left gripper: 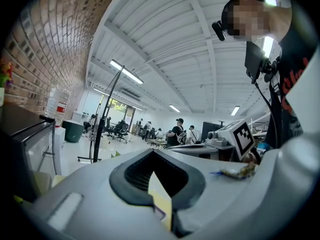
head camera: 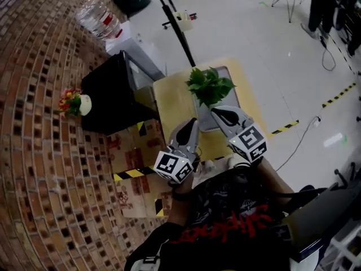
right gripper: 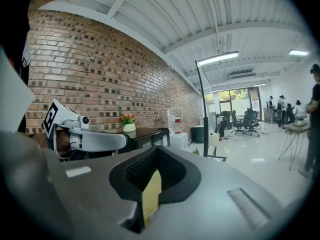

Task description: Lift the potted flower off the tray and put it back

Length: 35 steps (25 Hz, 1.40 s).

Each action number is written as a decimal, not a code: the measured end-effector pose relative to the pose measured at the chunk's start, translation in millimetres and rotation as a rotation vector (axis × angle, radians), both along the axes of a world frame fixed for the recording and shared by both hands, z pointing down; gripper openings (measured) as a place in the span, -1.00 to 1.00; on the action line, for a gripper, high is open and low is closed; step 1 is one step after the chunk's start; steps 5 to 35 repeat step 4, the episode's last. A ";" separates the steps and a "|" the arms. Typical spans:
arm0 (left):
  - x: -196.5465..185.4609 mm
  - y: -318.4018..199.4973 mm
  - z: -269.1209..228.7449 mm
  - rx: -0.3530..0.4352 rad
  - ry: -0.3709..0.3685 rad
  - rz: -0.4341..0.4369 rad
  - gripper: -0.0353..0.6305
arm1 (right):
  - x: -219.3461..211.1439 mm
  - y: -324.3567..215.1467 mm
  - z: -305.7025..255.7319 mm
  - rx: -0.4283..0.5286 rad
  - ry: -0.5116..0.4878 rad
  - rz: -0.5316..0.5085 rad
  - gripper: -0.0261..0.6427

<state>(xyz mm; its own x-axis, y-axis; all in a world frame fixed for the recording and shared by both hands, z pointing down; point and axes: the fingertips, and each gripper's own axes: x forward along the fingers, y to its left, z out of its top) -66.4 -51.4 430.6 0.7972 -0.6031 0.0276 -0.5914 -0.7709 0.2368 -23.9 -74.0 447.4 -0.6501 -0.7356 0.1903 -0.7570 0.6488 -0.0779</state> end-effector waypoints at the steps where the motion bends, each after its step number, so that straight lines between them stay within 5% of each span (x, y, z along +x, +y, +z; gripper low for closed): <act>1: 6.1 7.1 4.6 -0.004 -0.004 0.033 -0.89 | 7.8 7.3 1.1 -0.005 -0.015 0.030 -0.92; 4: 18.1 31.6 14.1 -0.013 -0.023 0.133 -0.89 | 25.0 32.3 4.0 -0.018 -0.063 0.117 -0.92; 35: 18.1 31.6 14.1 -0.013 -0.023 0.133 -0.89 | 25.0 32.3 4.0 -0.018 -0.063 0.117 -0.92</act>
